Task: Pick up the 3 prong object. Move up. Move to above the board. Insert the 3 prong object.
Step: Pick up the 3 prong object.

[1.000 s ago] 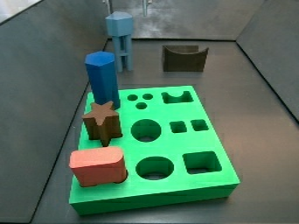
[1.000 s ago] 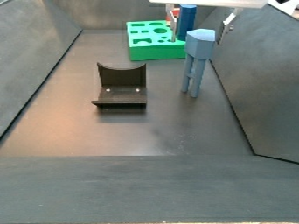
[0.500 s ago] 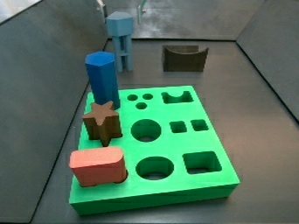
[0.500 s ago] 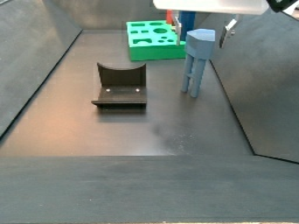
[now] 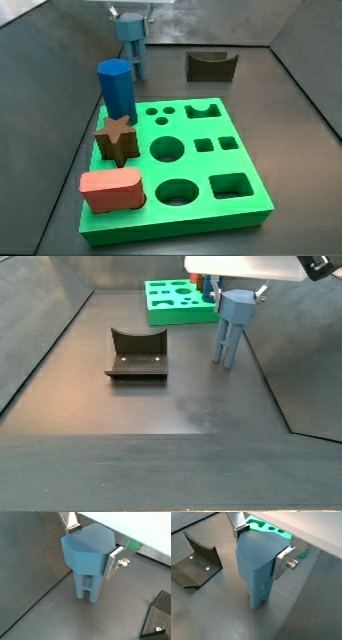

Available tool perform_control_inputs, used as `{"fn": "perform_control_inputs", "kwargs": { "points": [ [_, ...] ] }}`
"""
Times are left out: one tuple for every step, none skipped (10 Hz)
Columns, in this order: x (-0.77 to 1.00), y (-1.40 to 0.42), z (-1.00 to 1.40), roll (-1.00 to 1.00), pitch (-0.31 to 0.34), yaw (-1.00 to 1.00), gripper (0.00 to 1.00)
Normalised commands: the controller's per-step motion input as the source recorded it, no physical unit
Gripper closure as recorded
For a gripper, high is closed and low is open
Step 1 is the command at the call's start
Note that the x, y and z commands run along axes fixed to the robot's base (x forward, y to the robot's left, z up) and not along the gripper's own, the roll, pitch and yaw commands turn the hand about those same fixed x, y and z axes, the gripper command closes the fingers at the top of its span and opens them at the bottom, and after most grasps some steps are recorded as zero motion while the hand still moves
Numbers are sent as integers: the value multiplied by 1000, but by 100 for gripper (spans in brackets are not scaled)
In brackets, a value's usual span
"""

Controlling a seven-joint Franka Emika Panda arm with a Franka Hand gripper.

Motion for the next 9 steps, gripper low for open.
{"fn": "perform_control_inputs", "kwargs": {
  "points": [
    [0, 0, 0, 0, 0, 0, 100],
    [0, 0, 0, 0, 0, 0, 100],
    [0, 0, 0, 0, 0, 0, 100],
    [0, 0, 0, 0, 0, 0, 100],
    [0, 0, 0, 0, 0, 0, 100],
    [0, 0, 0, 0, 0, 0, 100],
    [0, 0, 0, 0, 0, 0, 100],
    [0, 0, 0, 0, 0, 0, 100],
    [0, 0, 0, 0, 0, 0, 100]
  ]
}}
